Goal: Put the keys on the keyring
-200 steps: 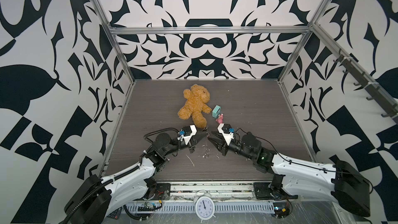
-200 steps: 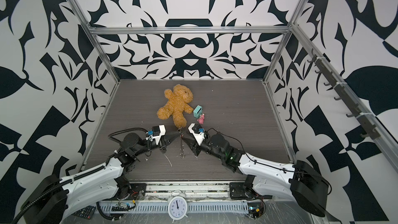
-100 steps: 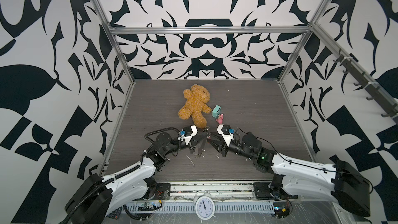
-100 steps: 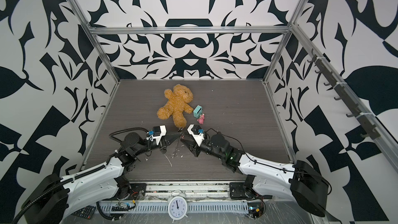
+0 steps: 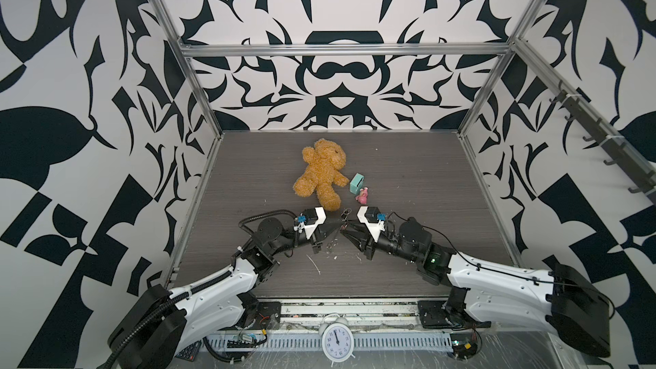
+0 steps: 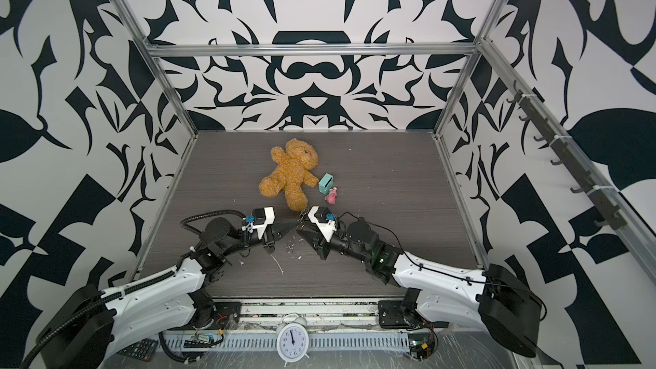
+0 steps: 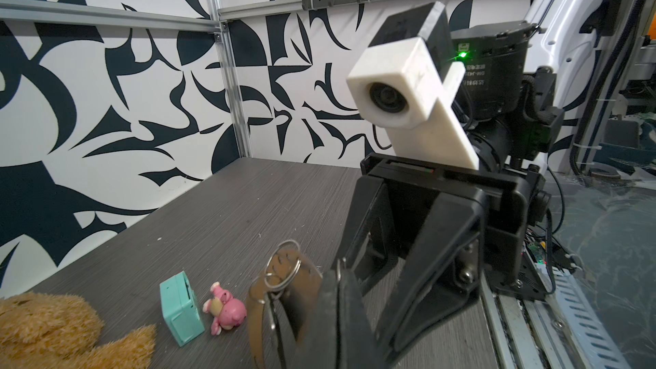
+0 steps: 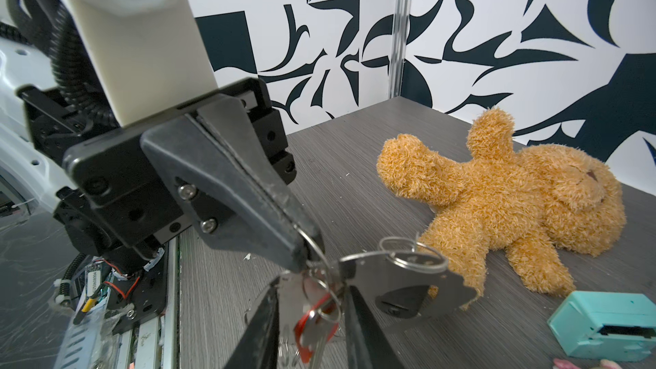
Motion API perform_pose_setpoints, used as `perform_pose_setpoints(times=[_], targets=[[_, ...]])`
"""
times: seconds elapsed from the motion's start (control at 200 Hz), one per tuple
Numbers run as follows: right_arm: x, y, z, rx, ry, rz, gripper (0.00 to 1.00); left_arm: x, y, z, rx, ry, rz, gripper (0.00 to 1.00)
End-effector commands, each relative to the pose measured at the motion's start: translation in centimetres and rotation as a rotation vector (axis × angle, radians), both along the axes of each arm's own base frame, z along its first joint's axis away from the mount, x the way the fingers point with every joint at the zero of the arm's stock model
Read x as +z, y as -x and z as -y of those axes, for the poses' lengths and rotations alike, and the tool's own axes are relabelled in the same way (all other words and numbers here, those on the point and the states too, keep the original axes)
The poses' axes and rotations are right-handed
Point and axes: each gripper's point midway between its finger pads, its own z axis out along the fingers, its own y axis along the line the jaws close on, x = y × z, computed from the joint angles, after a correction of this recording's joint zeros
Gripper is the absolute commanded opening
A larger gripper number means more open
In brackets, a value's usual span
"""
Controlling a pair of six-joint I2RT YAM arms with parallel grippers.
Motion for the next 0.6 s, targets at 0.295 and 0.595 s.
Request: perform_pose_setpoints(times=[0.295, 0.595], targets=[[2.37, -0.04, -0.18, -0.003, -0.078, 0.052, 0.17, 2.65, 0.62, 0.02, -0.029, 0.071, 0.066, 0.00], [2.32, -0.22, -0.14, -0.012, -0.080, 0.053, 0.12, 2.87, 0.72, -0.43, -0.012, 0.099, 0.083, 0.00]])
